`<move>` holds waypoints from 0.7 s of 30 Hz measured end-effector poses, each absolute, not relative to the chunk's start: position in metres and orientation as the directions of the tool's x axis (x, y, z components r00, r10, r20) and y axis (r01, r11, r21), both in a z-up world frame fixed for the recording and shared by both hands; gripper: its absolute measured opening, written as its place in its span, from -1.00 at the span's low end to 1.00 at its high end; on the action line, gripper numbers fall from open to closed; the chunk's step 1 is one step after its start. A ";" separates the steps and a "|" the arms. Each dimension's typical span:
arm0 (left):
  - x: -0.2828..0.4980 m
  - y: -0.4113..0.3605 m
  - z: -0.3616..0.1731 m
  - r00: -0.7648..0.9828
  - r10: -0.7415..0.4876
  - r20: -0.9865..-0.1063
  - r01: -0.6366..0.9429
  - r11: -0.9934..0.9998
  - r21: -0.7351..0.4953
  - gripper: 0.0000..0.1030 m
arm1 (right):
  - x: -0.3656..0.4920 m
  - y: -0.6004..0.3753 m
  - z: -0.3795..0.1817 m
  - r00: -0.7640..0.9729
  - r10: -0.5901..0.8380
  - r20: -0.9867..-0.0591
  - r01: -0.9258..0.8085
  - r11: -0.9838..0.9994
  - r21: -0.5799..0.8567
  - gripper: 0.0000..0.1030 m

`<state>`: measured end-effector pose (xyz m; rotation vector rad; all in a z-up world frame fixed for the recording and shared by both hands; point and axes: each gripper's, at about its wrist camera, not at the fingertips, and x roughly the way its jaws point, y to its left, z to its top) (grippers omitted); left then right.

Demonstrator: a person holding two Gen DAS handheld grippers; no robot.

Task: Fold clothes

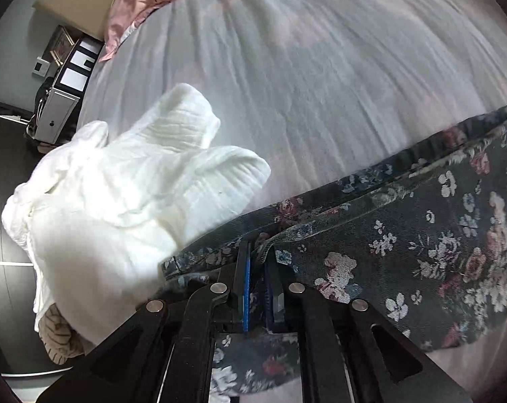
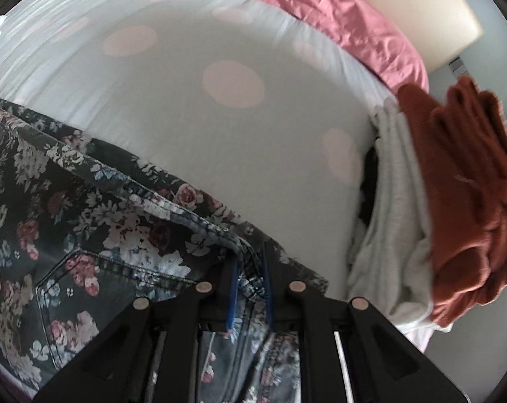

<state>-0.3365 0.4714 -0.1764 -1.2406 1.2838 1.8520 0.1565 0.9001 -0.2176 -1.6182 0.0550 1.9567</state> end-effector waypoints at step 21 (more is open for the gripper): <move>-0.329 0.402 -0.077 -0.388 0.194 -0.901 -0.747 -0.639 0.184 0.21 | 0.175 0.876 -0.129 -0.206 0.230 -0.951 -0.703 -0.710 -0.020 -0.54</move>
